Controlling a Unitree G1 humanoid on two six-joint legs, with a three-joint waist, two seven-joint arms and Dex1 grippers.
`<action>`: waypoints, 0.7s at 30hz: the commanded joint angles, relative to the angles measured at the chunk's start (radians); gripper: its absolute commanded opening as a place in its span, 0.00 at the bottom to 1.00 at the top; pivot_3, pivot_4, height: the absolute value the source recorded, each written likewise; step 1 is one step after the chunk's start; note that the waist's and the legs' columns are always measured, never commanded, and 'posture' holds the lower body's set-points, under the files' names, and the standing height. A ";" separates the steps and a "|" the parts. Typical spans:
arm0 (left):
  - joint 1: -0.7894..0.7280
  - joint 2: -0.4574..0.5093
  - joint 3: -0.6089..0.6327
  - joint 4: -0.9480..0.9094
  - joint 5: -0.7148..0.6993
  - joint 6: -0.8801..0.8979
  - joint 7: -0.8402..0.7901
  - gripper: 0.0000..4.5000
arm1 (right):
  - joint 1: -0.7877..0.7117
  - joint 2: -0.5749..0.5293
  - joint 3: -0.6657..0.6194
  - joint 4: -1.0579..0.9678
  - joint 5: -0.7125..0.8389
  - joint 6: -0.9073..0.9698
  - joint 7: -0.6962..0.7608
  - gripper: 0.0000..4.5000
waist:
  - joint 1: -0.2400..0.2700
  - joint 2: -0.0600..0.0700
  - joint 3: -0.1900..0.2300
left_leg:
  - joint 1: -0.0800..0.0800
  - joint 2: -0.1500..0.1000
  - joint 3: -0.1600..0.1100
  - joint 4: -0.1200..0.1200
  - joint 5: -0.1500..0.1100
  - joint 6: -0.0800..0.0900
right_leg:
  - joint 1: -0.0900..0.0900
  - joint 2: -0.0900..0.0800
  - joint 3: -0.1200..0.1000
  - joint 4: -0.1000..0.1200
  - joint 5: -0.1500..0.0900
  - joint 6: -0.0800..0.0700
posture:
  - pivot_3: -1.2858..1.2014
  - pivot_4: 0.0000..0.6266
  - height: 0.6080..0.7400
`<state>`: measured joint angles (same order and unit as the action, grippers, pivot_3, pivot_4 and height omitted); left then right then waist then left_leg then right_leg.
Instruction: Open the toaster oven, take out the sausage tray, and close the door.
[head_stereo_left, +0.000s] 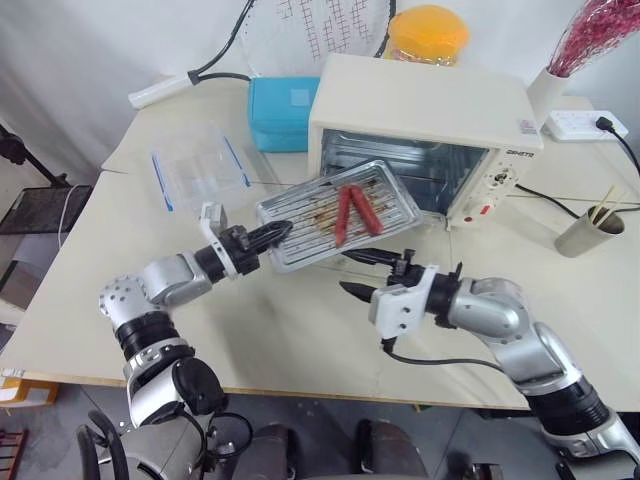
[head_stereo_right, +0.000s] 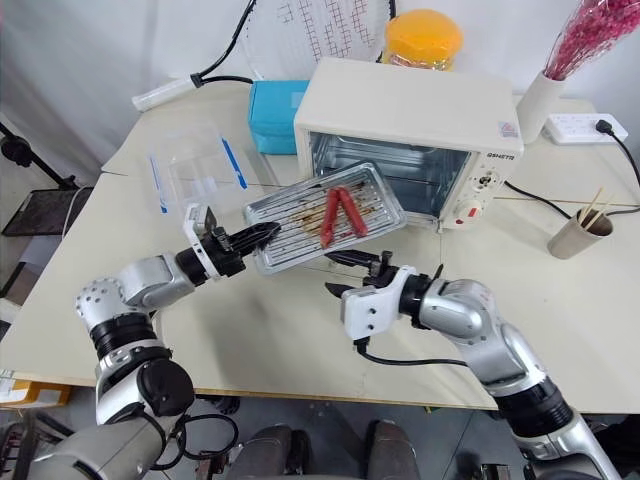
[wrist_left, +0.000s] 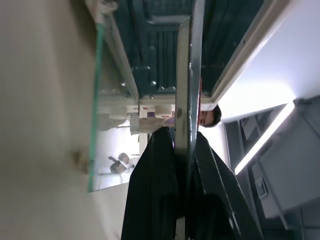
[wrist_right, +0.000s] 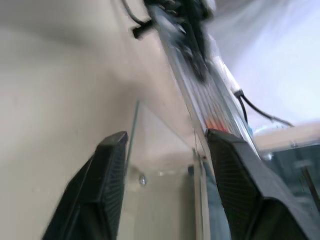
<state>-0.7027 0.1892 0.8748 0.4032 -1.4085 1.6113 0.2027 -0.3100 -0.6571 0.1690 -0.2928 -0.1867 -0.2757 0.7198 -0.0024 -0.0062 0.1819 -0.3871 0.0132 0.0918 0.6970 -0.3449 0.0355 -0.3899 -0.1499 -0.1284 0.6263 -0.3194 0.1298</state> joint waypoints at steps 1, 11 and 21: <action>0.084 0.030 -0.032 -0.086 -0.250 -0.053 0.096 0.00 | 0.057 -0.054 -0.131 -0.010 0.138 -0.016 0.028 0.57 | 0.000 0.000 0.000 | 0.000 0.000 0.000 0.000 0.000 0.000 | 0.000 0.000 0.000 0.000 0.000 0.000 | 0.52 0.24 1.00; 0.449 0.119 -0.122 -0.359 -0.564 -0.341 0.123 0.00 | 0.179 -0.214 -0.312 0.458 0.351 -0.179 0.235 0.01 | 0.000 0.000 0.000 | 0.019 0.000 -0.001 -0.002 -0.001 0.000 | 0.023 0.001 0.013 -0.009 0.000 0.000 | 0.52 0.24 1.00; 0.624 0.054 -0.002 -0.457 -0.564 -0.534 0.090 0.00 | 0.032 -0.155 -0.265 0.748 0.415 -0.058 0.375 0.01 | -0.001 0.000 0.000 | 0.019 0.002 0.000 -0.002 -0.002 -0.001 | 0.021 0.002 0.014 -0.009 -0.001 -0.001 | 0.52 0.24 1.00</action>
<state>-0.0825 0.2468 0.8484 -0.0042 -1.9376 1.1003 0.3118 -0.2592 -0.8151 -0.0859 0.4455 0.1948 -0.3534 1.0819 -0.0036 -0.0064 0.1819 -0.3679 0.0148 0.0922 0.6953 -0.3465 0.0348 -0.3682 -0.1483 -0.1142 0.6170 -0.3200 0.1286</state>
